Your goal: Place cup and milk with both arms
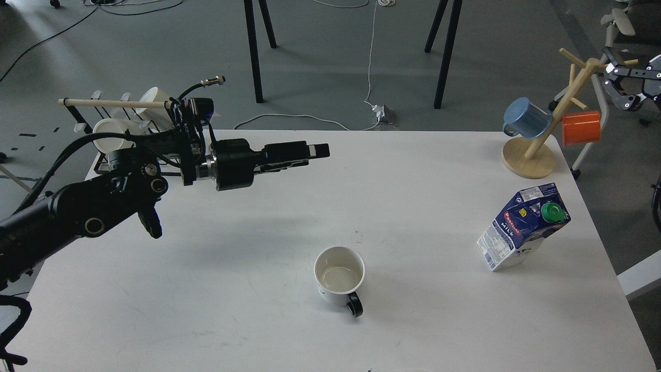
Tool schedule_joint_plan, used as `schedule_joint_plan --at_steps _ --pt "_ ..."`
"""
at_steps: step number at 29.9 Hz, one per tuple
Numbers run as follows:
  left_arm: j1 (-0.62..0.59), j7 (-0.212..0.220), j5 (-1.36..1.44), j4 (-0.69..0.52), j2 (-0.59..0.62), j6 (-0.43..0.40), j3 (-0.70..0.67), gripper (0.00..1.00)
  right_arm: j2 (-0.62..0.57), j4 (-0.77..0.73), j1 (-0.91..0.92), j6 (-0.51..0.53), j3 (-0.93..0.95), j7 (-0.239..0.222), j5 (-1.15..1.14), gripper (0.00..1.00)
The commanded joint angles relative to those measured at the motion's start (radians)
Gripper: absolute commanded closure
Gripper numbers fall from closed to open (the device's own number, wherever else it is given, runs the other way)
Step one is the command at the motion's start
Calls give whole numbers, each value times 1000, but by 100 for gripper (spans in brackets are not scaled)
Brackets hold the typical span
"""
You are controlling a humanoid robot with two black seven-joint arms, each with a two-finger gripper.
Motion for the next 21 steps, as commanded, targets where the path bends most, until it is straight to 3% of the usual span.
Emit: schedule_joint_plan --at_steps 1,5,13,21 --pt "43 0 -190 1 69 0 -43 2 -8 0 -3 0 49 5 1 1" --pt "80 0 -379 1 118 0 -99 1 -27 0 -15 0 116 5 55 1" --pt "193 0 -563 3 124 0 -337 1 -33 6 -160 0 130 -4 633 1" --pt "280 0 -568 4 107 0 -360 1 -185 292 -501 0 135 5 1035 1"
